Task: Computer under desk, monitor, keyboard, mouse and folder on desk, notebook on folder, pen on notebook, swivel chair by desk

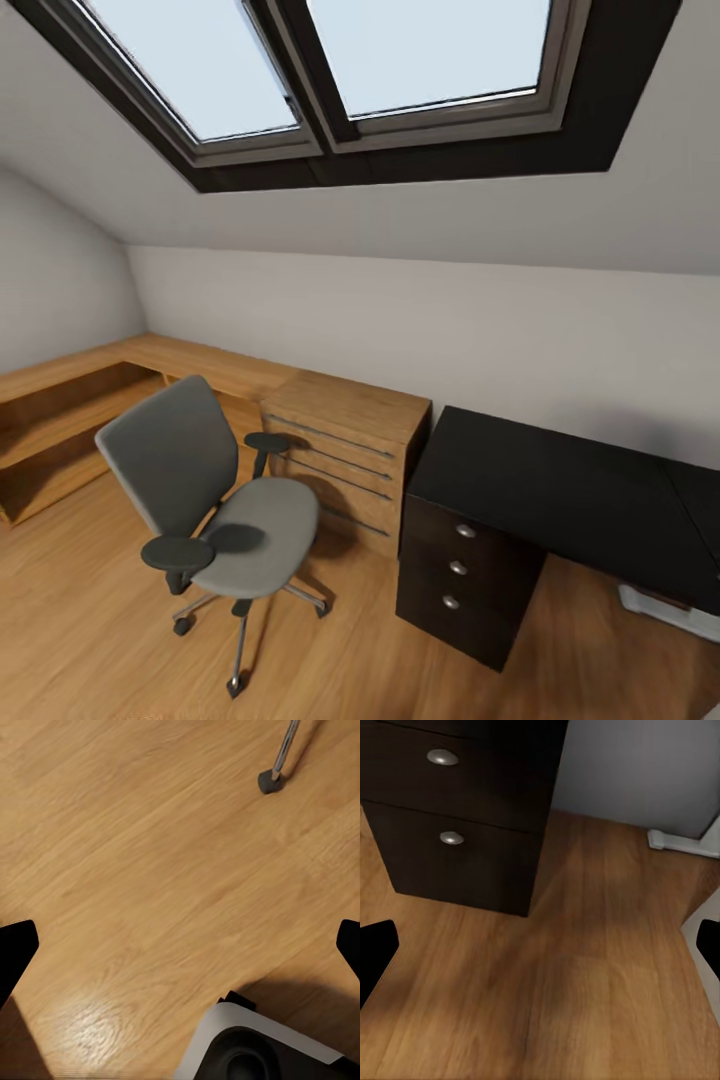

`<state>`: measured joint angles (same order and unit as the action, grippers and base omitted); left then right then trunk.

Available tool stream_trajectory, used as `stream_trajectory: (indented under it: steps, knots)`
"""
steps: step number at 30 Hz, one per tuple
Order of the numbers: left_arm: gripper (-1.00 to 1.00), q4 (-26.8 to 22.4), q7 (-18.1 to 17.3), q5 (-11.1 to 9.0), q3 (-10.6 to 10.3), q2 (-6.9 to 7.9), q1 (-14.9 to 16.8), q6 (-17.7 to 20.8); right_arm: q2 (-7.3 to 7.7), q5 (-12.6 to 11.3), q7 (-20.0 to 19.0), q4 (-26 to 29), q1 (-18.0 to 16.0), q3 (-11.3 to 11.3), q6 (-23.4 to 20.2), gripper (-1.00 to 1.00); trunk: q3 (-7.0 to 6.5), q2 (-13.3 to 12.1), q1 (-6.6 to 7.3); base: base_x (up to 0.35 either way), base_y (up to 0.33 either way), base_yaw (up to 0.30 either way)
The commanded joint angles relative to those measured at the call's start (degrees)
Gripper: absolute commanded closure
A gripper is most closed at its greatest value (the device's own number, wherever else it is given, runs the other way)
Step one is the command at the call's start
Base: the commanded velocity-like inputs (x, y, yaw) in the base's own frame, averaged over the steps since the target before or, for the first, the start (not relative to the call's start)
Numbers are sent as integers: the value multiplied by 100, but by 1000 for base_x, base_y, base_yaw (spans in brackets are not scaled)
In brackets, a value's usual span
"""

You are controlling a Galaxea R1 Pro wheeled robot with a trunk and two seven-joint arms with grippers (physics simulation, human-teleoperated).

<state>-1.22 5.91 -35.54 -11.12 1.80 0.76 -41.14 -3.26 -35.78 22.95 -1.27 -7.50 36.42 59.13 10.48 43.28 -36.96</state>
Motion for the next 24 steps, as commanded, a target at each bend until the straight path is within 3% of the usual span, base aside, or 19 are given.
stream_trajectory:
  steps: [1,11,24]
  knots:
    - [-100,-1,60,12,-48,-1,3,-7,-5,-15,34,-13,-6,49,11,-100,9,7,-1,0,0,282]
    - [-100,-5,52,38,-64,-12,3,368,3,-21,8,-7,-6,32,-196,-100,9,7,-1,0,0,282]
    - [-100,-4,51,47,-73,-34,3,488,3,-25,-10,-5,-6,16,-476,-100,50,7,-1,0,0,263]
